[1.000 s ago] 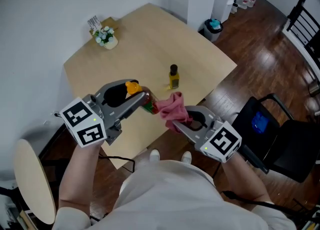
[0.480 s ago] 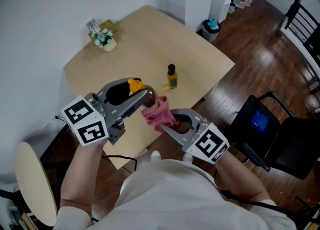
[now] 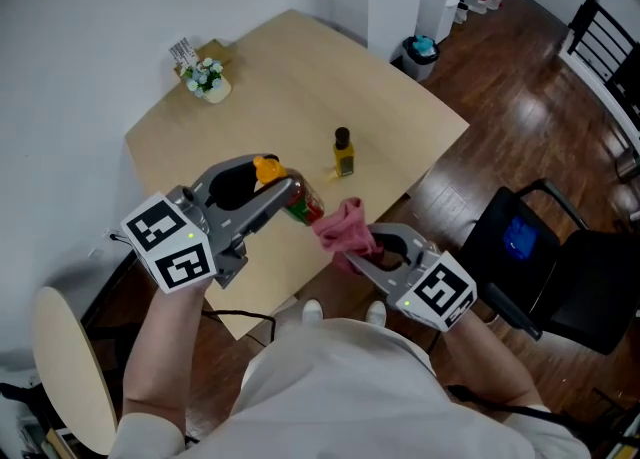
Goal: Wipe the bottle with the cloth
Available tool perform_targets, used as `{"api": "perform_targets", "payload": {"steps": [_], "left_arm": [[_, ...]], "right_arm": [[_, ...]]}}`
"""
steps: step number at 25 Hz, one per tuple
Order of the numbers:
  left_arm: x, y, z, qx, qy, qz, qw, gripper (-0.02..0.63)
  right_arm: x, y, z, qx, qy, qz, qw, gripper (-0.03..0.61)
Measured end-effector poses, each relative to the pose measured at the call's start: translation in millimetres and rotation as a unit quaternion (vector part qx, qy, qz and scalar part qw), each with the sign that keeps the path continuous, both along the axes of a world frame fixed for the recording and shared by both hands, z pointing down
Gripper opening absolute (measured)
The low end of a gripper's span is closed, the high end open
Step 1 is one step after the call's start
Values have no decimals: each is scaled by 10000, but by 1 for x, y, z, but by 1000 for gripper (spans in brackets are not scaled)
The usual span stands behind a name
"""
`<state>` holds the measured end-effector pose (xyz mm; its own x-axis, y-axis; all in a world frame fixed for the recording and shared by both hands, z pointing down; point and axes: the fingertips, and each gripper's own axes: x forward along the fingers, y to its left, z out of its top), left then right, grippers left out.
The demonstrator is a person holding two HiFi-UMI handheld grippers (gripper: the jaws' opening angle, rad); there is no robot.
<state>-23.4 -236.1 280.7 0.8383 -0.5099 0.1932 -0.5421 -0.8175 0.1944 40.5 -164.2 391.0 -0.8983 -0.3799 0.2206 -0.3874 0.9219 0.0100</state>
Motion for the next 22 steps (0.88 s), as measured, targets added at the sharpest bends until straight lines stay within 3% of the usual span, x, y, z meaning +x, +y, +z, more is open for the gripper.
{"api": "perform_targets", "payload": {"steps": [4, 8, 11, 14, 22], "left_arm": [[2, 8, -1, 62, -60, 275, 9996, 160], [14, 23, 0, 106, -46, 662, 9977, 161], [27, 45, 2, 187, 5, 897, 9958, 161], [32, 52, -5, 267, 63, 985, 9948, 161], [13, 40, -19, 266, 254, 806, 9961, 161]], "right_arm": [[14, -23, -67, 317, -556, 250, 9976, 84], [3, -45, -103, 662, -637, 121, 9957, 84], [-7, -36, -96, 799, -438, -157, 9957, 84], [-12, -36, -70, 575, -178, -246, 9979, 84], [-17, -41, 27, -642, -26, -3, 9979, 84]]}}
